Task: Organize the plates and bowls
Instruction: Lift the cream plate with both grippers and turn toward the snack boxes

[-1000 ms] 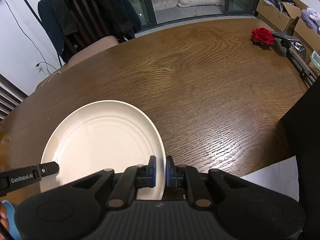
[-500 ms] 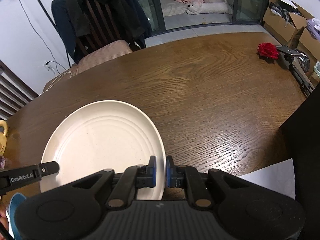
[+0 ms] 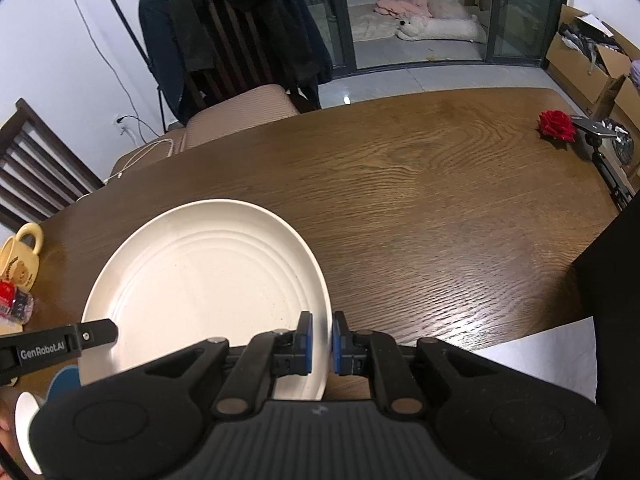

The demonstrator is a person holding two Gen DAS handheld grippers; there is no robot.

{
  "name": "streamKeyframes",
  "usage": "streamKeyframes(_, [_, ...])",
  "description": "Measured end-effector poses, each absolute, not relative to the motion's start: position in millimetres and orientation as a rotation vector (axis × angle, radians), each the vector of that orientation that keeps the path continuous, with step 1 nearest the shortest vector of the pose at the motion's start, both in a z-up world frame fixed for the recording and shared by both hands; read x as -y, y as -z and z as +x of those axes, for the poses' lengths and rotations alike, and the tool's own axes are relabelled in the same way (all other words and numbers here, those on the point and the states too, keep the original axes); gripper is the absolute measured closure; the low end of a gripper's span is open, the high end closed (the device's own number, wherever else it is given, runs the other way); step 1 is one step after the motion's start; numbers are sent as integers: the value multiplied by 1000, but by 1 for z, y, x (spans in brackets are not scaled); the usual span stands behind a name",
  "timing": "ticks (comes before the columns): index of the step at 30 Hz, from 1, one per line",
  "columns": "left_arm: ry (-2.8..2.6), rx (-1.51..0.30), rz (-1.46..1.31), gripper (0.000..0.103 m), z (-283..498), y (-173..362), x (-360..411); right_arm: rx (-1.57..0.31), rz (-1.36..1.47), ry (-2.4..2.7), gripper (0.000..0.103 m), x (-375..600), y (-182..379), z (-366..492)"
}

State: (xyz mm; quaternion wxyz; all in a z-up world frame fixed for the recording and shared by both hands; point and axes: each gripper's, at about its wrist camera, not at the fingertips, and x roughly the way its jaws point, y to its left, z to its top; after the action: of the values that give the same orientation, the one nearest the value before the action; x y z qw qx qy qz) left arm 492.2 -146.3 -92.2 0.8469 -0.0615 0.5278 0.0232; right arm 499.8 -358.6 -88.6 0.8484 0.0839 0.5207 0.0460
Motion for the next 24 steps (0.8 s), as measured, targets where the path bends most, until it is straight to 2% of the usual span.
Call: streamKeyframes(24, [-114, -1059, -181, 89, 437, 57, 91, -1065, 124, -190, 94, 302, 53, 470])
